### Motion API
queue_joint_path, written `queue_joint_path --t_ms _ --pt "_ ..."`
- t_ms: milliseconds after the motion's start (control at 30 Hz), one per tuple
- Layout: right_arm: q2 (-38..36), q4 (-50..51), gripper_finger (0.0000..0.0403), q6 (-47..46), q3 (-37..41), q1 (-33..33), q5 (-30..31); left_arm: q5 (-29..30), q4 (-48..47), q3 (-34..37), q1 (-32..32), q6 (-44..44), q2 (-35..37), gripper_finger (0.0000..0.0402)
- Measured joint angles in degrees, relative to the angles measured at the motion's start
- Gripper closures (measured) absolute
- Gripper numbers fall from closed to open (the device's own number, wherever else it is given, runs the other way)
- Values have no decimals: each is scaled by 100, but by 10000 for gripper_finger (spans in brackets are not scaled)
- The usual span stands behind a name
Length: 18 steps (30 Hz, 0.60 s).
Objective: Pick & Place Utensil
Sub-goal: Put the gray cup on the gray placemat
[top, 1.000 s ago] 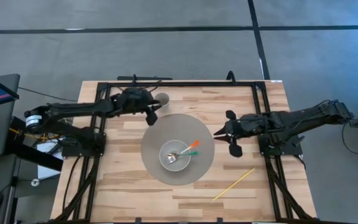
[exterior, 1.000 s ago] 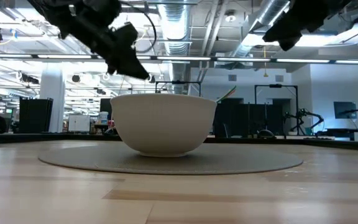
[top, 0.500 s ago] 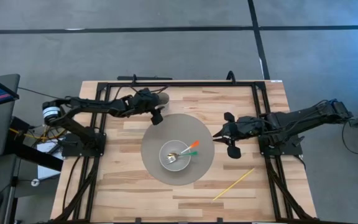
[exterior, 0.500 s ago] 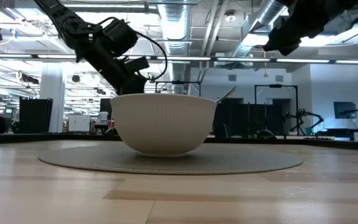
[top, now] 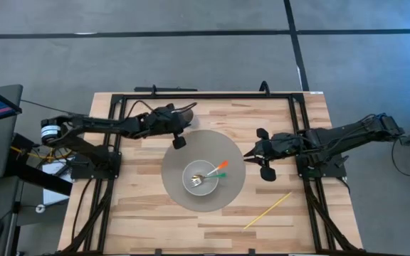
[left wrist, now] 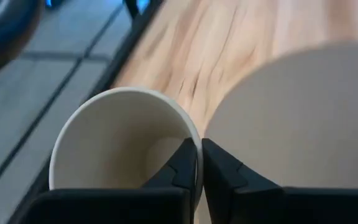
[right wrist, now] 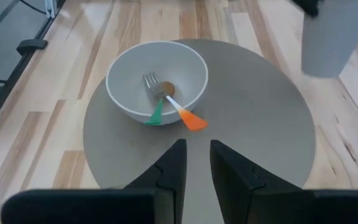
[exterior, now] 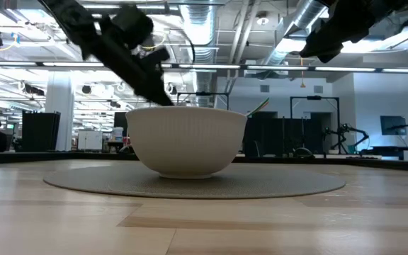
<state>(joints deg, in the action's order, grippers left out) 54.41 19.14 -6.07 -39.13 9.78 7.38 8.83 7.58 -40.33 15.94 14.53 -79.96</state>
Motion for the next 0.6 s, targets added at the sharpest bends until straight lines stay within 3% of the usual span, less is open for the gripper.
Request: queue_joint_path --t_ms 167,333,600 --pt "0 4 337 0 0 0 0 1 -188 -12 -406 -180 708 386" --pt "0 2 337 -2 0 0 0 -183 -963 -12 -806 -532 1259 388" --pt "0 4 337 -1 0 0 0 -146 -2421 -11 -1311 -1264 1400 385"
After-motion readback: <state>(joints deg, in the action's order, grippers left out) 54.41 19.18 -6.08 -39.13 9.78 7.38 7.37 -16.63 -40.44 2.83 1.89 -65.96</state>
